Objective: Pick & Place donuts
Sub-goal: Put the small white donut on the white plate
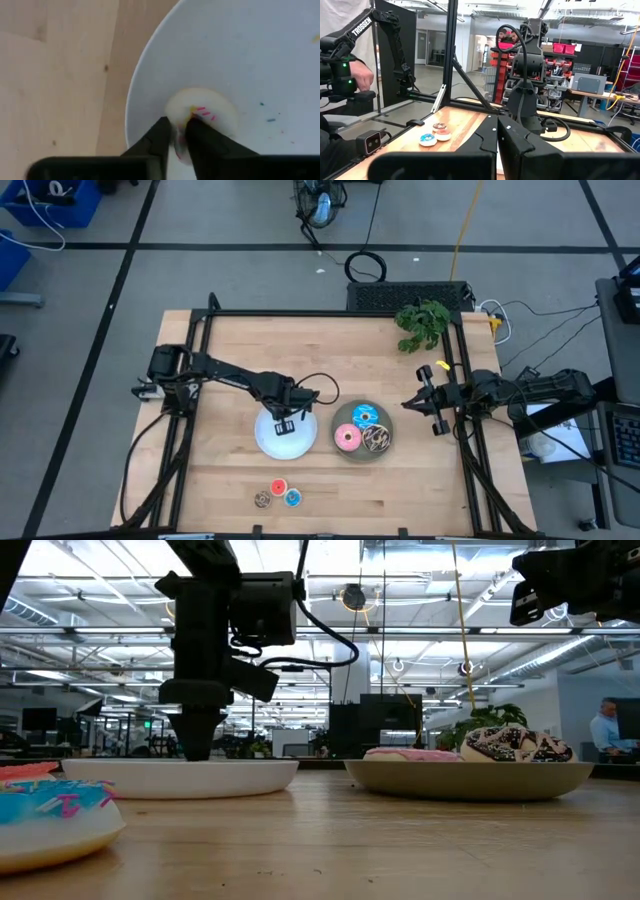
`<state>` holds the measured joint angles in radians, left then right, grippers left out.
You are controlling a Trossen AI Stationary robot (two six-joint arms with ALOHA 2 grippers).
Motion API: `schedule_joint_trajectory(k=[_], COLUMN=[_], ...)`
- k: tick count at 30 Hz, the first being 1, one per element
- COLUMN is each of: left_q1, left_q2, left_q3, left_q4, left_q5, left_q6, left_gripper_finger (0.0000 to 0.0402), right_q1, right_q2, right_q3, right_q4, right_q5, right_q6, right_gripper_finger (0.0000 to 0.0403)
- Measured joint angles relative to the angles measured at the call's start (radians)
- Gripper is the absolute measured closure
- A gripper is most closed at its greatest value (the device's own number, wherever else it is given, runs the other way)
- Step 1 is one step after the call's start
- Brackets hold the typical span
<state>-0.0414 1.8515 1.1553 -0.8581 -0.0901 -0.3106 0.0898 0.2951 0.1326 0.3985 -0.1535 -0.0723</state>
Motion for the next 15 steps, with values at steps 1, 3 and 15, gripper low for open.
schedule_joint_trajectory(k=[1,3,15], left_q1=[0.001,0.002,0.0], left_q2=[0.0,0.0,0.0], left_q3=[0.0,0.0,0.123], left_q4=[0.0,-0.002,-0.109], left_q5=[0.002,0.004,-0.032], left_q6=[-0.012,-0.023,0.005], left_gripper_finger=[0.0306,0.027,0.0158], right_q1=[0.0,0.0,0.0], right_q2=[0.001,0.003,0.014], right_q3=[0.0,0.0,0.0], right_q4=[0.0,-0.001,0.0], right_q5=[0.0,0.0,0.002], right_q6=[0.0,0.0,-0.003], right_gripper_finger=[0.0403,0.0403,0.0403])
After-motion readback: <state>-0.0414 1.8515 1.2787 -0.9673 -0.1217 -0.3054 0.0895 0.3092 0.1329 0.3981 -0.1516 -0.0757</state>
